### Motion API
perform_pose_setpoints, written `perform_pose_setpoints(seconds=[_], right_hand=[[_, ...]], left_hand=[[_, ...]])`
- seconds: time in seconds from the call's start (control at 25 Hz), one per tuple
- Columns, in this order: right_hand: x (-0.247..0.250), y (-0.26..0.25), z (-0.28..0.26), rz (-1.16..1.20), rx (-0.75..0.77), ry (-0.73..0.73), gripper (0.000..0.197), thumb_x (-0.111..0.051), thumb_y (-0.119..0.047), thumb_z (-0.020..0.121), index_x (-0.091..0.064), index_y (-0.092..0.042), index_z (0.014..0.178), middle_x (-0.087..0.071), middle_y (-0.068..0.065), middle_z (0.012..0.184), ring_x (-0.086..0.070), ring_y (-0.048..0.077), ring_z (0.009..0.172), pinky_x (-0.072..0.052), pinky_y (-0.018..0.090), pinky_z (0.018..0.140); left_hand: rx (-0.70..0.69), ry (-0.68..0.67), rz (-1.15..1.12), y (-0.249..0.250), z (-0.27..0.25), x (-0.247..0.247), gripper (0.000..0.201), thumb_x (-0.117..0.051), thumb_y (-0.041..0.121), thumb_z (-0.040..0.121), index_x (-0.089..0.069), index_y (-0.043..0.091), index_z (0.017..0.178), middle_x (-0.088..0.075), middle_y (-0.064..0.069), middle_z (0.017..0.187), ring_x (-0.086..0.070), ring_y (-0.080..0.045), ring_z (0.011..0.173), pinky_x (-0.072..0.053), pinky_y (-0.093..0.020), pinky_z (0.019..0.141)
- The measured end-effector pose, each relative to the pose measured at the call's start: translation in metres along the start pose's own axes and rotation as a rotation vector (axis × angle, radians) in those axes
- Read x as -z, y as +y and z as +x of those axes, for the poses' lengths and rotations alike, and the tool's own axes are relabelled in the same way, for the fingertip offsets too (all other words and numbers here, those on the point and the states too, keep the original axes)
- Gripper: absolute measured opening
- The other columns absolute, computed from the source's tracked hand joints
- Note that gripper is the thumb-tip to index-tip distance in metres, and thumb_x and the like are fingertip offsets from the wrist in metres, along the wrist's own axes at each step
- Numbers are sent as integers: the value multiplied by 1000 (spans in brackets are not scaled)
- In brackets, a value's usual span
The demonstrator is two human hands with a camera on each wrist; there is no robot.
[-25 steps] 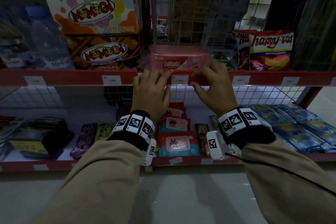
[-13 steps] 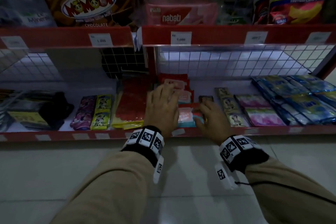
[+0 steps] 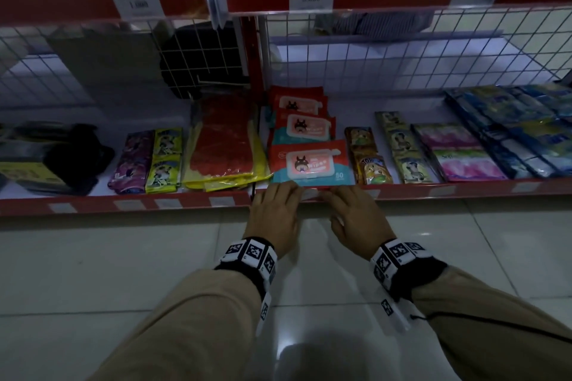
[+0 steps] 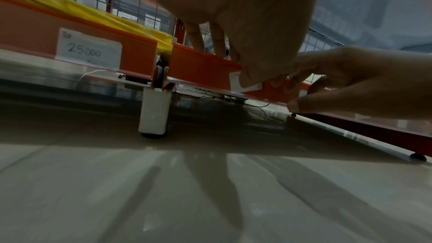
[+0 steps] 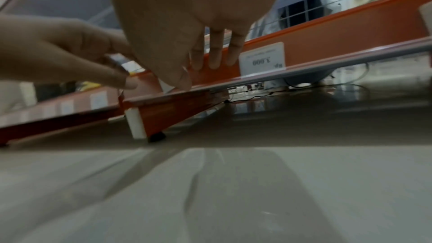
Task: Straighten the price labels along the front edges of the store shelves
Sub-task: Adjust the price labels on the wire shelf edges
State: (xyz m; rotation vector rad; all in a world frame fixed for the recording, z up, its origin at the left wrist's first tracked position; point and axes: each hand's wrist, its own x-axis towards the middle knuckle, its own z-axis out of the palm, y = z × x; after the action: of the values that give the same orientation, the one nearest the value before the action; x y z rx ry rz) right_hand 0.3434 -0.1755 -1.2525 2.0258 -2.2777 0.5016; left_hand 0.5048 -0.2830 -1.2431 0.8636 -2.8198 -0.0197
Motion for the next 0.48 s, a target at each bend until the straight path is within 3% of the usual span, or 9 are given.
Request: perform_pose_setpoints(seconds=[0.2, 0.48], right_hand=[[-8, -9, -3, -152, -43, 2, 54, -65, -15, 75, -54, -12, 127, -57, 11, 121, -55, 33, 101, -44, 40, 76], [-3, -15, 17, -37, -172, 65, 33, -65, -20, 77, -59, -10, 108, -52, 13, 110, -48, 33, 98, -39, 41, 79]], left_hand=[[-16, 39, -17, -1, -3, -4, 57, -62, 20, 73, -52, 16, 130, -52, -5, 129, -48, -28, 117, -40, -41, 91], [-9, 96, -26, -7, -5, -9, 58, -66, 20, 69, -56, 15, 126, -55, -7, 122, -49, -30, 111, -41, -42, 89]])
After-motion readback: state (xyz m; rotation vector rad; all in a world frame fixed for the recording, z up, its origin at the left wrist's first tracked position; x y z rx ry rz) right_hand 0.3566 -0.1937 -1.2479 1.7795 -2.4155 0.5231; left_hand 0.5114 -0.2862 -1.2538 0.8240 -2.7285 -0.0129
